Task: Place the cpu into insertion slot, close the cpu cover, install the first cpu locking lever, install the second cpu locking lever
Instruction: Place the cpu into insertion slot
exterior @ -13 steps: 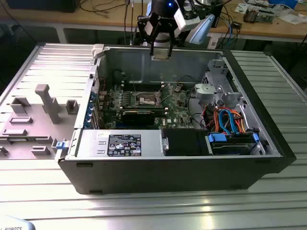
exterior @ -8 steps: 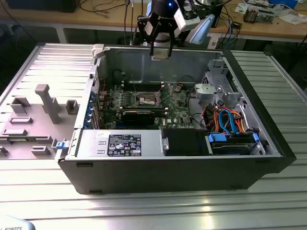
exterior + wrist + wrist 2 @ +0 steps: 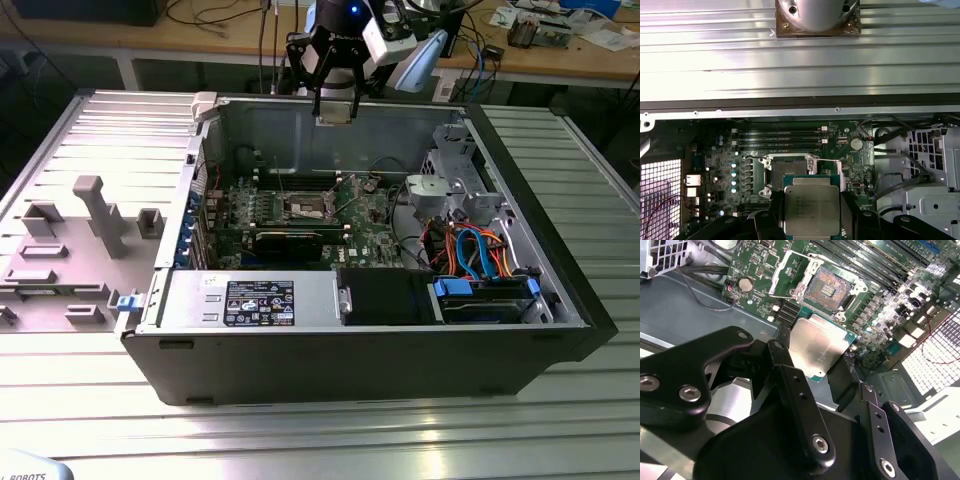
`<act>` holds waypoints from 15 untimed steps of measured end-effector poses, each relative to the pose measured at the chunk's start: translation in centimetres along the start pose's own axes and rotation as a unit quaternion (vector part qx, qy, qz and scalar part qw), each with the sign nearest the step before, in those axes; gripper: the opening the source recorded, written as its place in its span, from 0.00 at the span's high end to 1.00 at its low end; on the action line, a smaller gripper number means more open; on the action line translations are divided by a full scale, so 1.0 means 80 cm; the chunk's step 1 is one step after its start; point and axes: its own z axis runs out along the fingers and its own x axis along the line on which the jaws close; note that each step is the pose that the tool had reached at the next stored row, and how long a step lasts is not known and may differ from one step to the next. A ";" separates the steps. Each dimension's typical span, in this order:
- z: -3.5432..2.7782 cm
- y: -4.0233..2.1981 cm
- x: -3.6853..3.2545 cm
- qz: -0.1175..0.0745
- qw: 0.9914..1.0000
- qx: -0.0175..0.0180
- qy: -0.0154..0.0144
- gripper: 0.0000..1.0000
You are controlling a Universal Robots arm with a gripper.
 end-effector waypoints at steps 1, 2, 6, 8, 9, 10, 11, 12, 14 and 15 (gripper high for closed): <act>0.0000 0.0000 0.0000 0.003 1.000 0.000 0.000 0.46; 0.0000 0.0000 0.0000 0.007 1.000 0.000 -0.001 0.46; 0.0002 0.0000 0.0001 0.027 1.000 0.000 -0.002 0.46; 0.0002 0.0000 0.0001 0.032 0.999 -0.001 -0.003 0.46; 0.0002 0.0000 0.0001 0.032 0.999 -0.001 -0.003 0.46; 0.0002 0.0000 0.0001 0.032 0.999 -0.001 -0.003 0.46; 0.0002 0.0000 0.0001 0.032 0.999 -0.001 -0.003 0.46; 0.0002 0.0000 0.0001 0.032 0.999 -0.001 -0.003 0.46; 0.0002 0.0000 0.0001 0.032 0.999 -0.001 -0.003 0.46; 0.0002 0.0000 0.0001 0.034 0.999 -0.001 -0.003 0.46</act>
